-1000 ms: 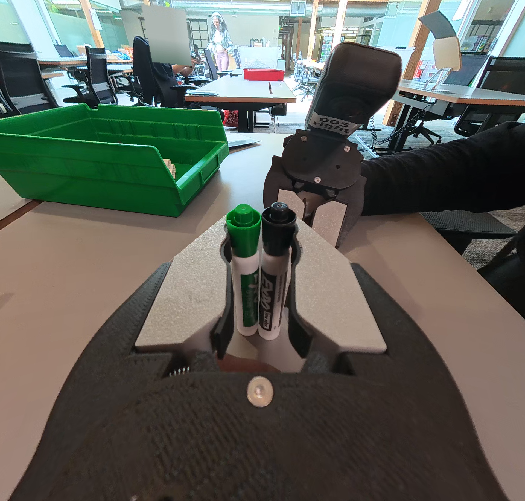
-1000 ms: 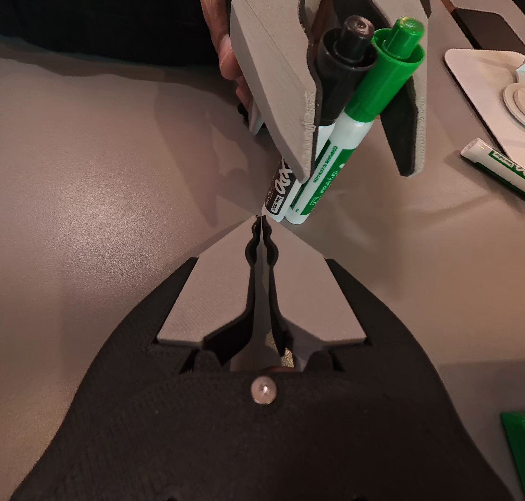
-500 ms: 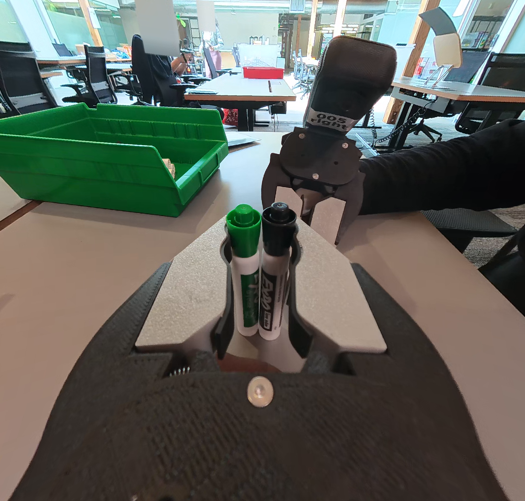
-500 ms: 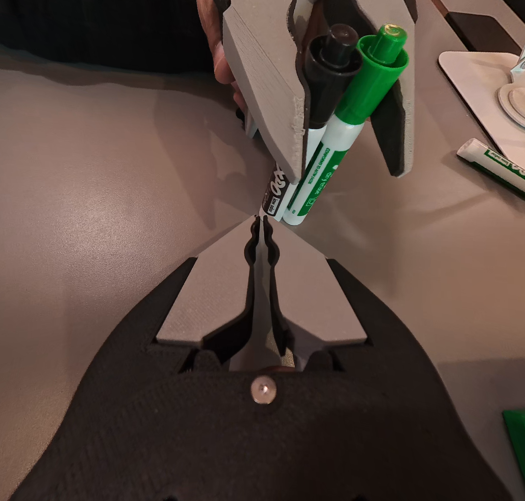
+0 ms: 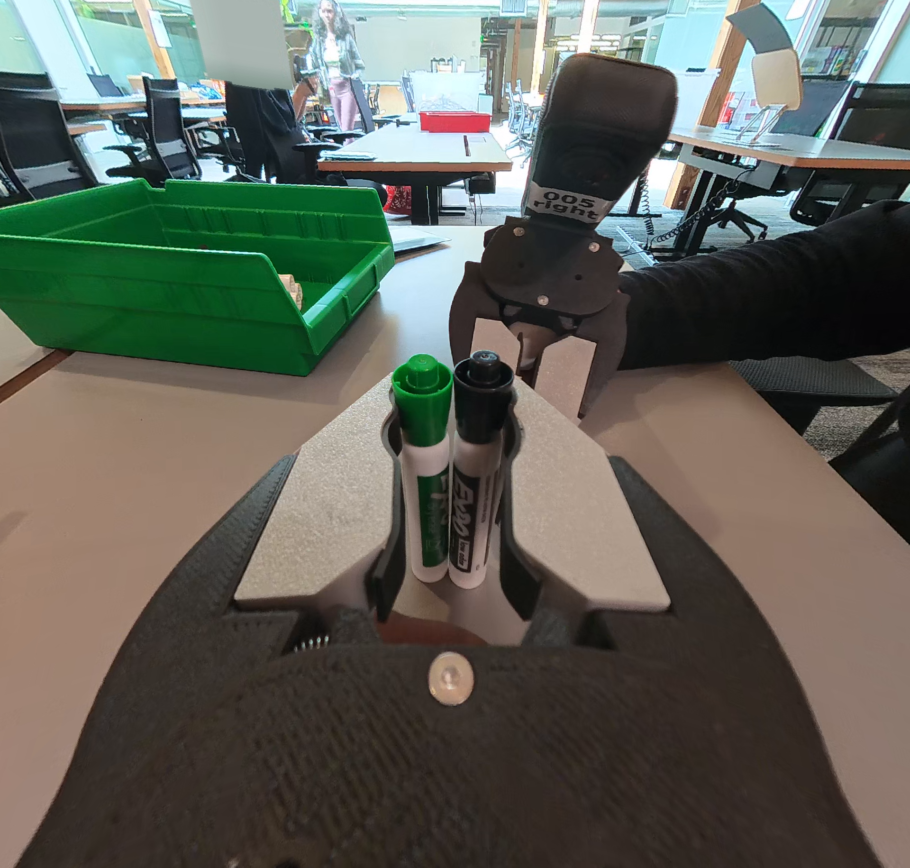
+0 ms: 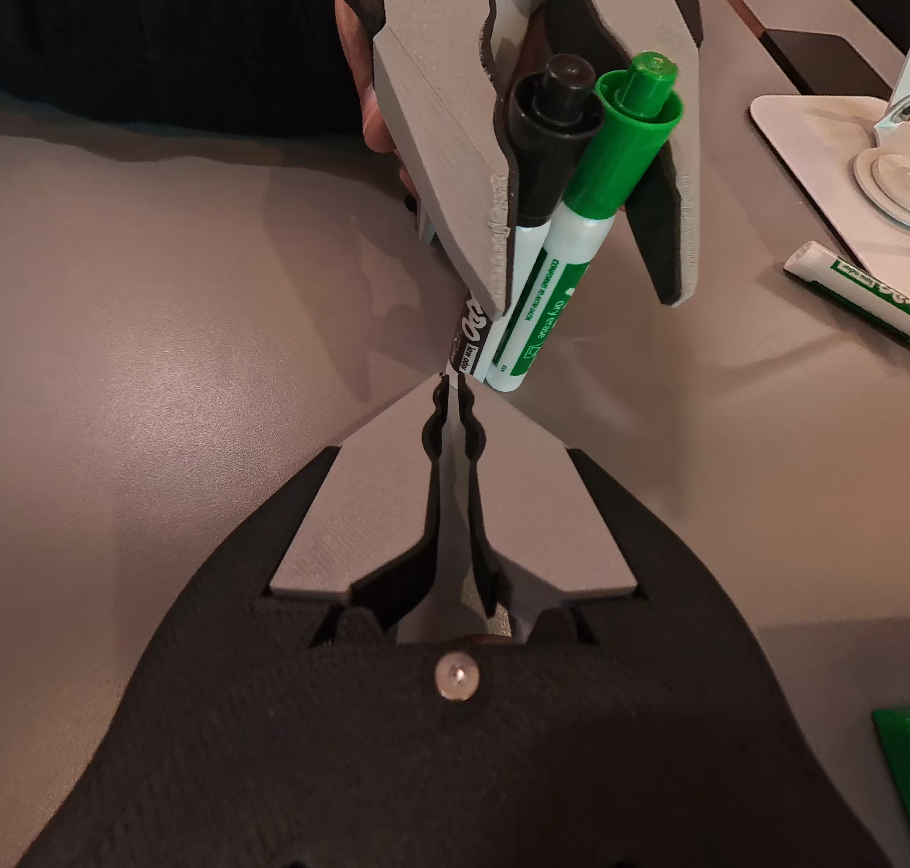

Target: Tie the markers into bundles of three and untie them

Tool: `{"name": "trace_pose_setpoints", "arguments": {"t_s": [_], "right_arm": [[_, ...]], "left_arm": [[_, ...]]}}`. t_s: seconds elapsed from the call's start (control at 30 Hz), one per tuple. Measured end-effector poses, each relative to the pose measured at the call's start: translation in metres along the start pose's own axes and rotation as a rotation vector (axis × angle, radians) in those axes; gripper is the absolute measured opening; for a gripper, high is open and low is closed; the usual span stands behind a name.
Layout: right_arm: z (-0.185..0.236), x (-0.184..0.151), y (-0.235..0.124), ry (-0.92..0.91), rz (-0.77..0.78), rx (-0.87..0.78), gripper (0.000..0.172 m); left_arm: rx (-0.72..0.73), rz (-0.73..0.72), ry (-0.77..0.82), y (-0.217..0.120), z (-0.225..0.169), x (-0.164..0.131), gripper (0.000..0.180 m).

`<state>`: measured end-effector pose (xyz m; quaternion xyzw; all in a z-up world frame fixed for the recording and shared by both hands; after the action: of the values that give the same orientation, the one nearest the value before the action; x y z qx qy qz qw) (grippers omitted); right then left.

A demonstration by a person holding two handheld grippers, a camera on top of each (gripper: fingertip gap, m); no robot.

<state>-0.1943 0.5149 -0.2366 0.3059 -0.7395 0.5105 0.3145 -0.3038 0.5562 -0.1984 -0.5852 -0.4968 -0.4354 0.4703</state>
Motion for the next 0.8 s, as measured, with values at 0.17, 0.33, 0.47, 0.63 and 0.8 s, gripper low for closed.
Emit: {"name": "trace_pose_setpoints", "arguments": {"t_s": [0.17,0.33,0.47,0.63,0.8], "right_arm": [[-0.001,0.000,-0.002,0.010,-0.018,-0.003,0.001],[-0.005,0.002,-0.005,0.030,-0.054,-0.026,0.010],[-0.008,0.003,-0.008,0.046,-0.091,-0.043,0.019],[-0.011,0.004,-0.009,0.060,-0.108,-0.077,0.031],[-0.013,0.005,-0.011,0.072,-0.138,-0.092,0.034]], "left_arm": [[0.001,-0.001,0.001,0.000,0.000,0.001,0.037],[0.001,0.003,0.003,0.000,0.000,0.000,0.037],[0.001,0.002,0.003,0.000,0.000,0.001,0.037],[-0.001,-0.003,0.004,-0.001,-0.001,0.002,0.037],[-0.005,-0.003,0.010,0.000,-0.002,0.004,0.037]]}}
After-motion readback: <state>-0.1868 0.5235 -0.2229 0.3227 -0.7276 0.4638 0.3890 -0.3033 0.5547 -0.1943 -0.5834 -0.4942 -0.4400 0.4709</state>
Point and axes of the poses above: each gripper's, where its closed fingertips meet, y out along the fingers, x out of its top, z = x × y across the jaws, the point moved 8 cm from there along -y, back along the fingers, and after that the axes turned 10 degrees about -y, right-handed, at the moved point
